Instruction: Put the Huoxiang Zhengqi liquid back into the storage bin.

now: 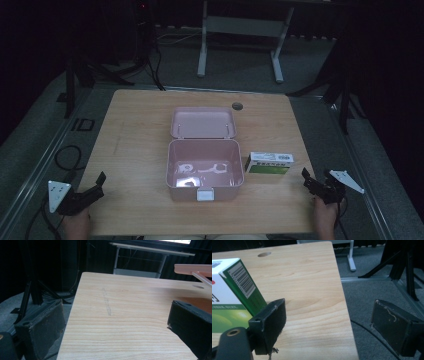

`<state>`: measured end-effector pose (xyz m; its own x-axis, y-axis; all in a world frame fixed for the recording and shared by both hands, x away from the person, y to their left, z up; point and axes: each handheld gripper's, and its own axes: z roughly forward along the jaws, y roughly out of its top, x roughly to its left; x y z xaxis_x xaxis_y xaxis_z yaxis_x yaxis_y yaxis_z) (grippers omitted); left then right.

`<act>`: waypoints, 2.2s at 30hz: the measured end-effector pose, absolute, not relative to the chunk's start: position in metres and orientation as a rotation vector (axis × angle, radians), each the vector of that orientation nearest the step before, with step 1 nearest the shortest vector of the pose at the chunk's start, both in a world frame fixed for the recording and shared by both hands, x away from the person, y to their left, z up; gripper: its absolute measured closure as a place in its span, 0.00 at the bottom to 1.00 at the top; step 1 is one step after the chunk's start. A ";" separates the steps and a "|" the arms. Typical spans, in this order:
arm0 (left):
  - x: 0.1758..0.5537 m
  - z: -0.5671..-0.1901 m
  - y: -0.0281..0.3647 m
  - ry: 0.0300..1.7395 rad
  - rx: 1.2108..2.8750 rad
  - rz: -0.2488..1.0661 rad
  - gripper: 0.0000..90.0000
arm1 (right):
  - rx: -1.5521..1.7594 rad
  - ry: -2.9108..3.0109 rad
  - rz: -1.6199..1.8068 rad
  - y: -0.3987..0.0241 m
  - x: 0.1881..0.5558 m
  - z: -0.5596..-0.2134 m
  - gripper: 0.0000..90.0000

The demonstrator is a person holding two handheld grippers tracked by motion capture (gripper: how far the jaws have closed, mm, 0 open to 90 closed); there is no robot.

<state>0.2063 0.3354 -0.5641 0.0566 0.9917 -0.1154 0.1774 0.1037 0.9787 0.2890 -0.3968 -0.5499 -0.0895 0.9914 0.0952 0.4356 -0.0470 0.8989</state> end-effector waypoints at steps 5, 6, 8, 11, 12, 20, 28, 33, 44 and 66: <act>0.206 -0.564 0.335 1.335 1.284 0.989 0.01 | 1.511 1.669 1.112 -0.396 0.291 -0.548 0.14; 0.206 -0.564 0.335 1.335 1.284 0.988 0.01 | 1.484 1.774 1.113 -0.395 0.294 -0.546 0.14; 0.206 -0.564 0.336 1.333 1.281 0.989 0.01 | 1.465 1.824 1.117 -0.394 0.295 -0.546 0.14; 0.206 -0.564 0.336 1.331 1.278 0.987 0.01 | 1.420 1.950 1.119 -0.393 0.298 -0.546 0.14; 0.206 -0.564 0.336 1.330 1.280 0.986 0.01 | 1.363 2.054 1.154 -0.391 0.300 -0.544 0.15; 0.207 -0.564 0.336 1.329 1.287 0.982 0.01 | 1.038 2.519 1.109 -0.381 0.304 -0.536 0.15; 0.207 -0.564 0.336 1.329 1.288 0.980 0.01 | 0.723 2.939 0.720 -0.358 0.304 -0.527 0.15; 0.207 -0.564 0.336 1.328 1.288 0.980 0.01 | 0.642 3.004 0.496 -0.350 0.307 -0.519 0.15; 0.207 -0.564 0.336 1.328 1.294 0.977 0.01 | 0.506 3.149 -0.030 -0.324 0.316 -0.502 0.15; 0.207 -0.564 0.336 1.321 1.298 0.977 0.01 | 0.148 3.215 -0.204 -0.269 0.310 -0.477 0.15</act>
<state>0.2068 0.3358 -0.5640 0.0768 0.9906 -0.1128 0.1826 0.0972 0.9784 0.3096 -0.2687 -0.4772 -0.9923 0.0966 0.0771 0.0861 0.9878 -0.1295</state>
